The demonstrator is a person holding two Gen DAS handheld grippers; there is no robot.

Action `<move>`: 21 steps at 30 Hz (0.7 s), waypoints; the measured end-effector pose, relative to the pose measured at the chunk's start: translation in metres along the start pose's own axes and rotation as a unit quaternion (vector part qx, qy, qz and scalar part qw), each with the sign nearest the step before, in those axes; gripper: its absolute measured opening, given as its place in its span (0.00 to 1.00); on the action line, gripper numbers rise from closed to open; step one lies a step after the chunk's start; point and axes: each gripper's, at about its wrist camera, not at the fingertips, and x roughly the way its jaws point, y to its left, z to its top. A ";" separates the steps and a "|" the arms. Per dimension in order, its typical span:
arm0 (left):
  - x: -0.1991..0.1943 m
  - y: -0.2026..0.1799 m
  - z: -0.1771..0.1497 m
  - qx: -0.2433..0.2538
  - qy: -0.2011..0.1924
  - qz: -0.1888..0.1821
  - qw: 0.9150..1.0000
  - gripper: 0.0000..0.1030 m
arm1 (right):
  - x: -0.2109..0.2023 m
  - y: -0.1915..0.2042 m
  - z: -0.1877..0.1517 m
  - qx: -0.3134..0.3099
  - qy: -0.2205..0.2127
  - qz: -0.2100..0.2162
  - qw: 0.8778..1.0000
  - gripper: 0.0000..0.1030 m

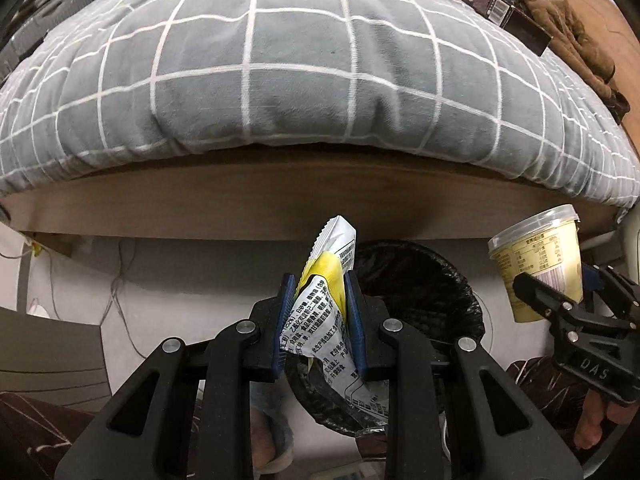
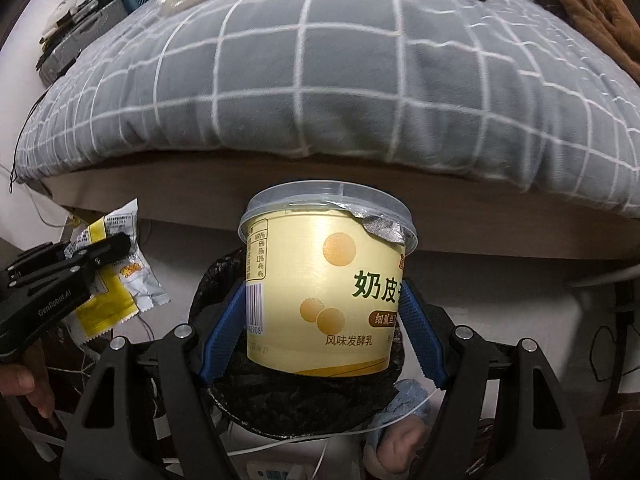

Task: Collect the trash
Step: 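Open the right tool over the bin while the left tool opens, dropping the wrapper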

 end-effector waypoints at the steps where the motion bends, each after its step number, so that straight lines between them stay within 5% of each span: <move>1: 0.000 0.002 -0.002 0.000 0.000 0.001 1.000 0.24 | 0.001 0.003 0.000 -0.003 0.000 0.002 1.000 0.69; 6: 0.003 0.014 -0.009 -0.007 0.000 0.005 1.000 0.24 | 0.007 0.018 0.002 -0.018 0.009 0.001 1.000 0.70; 10: 0.006 0.012 -0.010 -0.005 0.002 0.000 1.000 0.24 | 0.012 0.016 0.000 -0.017 0.009 -0.016 1.000 0.83; 21: 0.016 -0.031 -0.007 0.028 0.010 -0.033 0.999 0.24 | 0.000 -0.034 -0.007 0.013 -0.015 -0.054 0.998 0.92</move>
